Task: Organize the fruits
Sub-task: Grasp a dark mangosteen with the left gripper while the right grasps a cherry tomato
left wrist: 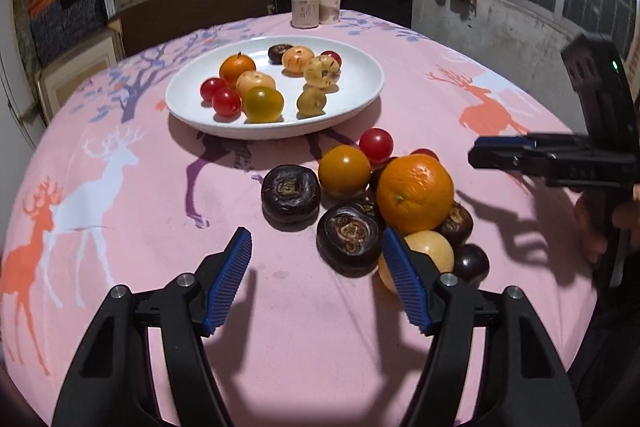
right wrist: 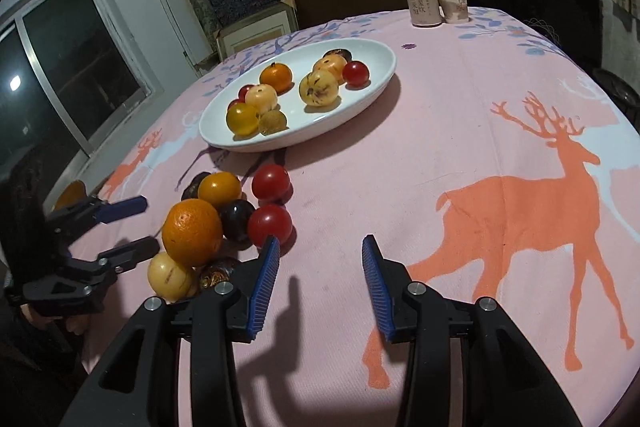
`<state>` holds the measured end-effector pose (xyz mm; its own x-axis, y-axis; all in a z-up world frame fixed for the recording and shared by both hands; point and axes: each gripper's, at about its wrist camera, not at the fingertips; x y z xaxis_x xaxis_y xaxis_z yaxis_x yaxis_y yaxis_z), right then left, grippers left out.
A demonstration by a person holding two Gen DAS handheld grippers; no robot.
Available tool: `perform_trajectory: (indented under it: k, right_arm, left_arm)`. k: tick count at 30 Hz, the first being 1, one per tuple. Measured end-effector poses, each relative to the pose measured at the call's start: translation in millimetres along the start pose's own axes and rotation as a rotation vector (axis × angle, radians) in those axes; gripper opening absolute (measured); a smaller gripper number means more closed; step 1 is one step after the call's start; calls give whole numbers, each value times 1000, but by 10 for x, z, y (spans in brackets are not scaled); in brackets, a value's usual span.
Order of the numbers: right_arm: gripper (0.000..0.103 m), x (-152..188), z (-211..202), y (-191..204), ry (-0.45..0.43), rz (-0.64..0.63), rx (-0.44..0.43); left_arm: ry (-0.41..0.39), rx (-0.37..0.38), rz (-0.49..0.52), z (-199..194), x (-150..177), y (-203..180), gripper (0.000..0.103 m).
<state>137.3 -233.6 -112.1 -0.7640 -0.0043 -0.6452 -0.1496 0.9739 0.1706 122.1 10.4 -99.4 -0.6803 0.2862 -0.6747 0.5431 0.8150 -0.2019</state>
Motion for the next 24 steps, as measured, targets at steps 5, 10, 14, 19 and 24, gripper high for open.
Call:
perform_trajectory:
  k: [5,10,14,19,24]
  right_arm:
    - [49,17,30,-62,17,42,-27]
    - [49,32,11,-79,10,56,-45]
    - [49,25,1,-67,7,49,-49]
    - [49,24,3,-54,11,44,-54]
    - [50,15,-8,-34,7,32,-57]
  left_arm:
    - [38,45,-104,245,-144,147,69]
    - [86,92,-144,320,-159,175,69]
    - [96,6,-136,192,-75,235,70]
    - [86,-72,-120,116,-45,292,69]
    - [104,-58,-97,282,-97,258,70]
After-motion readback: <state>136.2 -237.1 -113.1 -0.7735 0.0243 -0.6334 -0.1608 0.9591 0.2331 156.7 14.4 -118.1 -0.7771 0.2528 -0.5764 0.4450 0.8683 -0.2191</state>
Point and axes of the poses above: each gripper's, at about its wrist camera, not at the fingertips, and z roughly the way its jaws point, y to its left, x to its underside, and after that the axes turned 15 degrees about x, right-handed
